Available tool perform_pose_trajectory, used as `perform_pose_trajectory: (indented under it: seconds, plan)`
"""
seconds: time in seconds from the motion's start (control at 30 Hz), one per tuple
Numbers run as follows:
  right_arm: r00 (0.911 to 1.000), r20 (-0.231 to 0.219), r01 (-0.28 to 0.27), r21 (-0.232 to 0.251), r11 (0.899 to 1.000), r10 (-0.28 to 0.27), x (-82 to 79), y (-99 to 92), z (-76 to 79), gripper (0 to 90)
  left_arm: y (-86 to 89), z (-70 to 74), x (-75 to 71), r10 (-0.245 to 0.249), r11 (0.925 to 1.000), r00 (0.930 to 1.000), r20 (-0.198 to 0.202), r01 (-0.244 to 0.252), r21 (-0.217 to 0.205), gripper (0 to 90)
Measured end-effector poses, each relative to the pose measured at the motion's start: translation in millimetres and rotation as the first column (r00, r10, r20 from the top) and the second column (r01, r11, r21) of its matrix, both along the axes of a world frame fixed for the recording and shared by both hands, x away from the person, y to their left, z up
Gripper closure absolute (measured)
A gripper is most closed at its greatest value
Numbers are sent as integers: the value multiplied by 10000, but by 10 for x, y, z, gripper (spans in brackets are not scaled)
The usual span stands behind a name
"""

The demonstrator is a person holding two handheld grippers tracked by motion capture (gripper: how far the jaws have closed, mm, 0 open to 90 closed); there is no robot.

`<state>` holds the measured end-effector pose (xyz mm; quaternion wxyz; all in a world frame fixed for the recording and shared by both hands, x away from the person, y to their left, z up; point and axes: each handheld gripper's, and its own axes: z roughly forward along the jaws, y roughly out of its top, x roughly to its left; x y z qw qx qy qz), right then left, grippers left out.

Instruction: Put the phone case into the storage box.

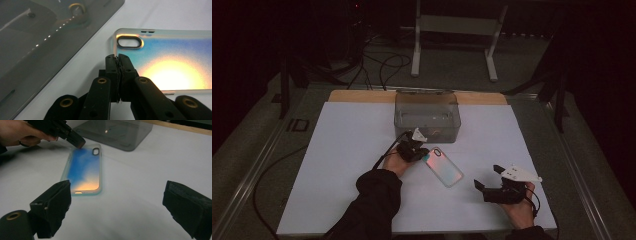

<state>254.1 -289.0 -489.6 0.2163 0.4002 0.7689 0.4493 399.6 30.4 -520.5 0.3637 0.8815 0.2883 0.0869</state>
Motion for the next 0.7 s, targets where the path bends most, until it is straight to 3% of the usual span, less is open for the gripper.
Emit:
perform_pose_trajectory:
  seconds: [0.7]
  plan:
    - [10000, -61, -26, 20, 10000, 26, 5, 4, -10, 83, 184, 192, -91, 232, 9989, 9980, 581, -208, -424, 893]
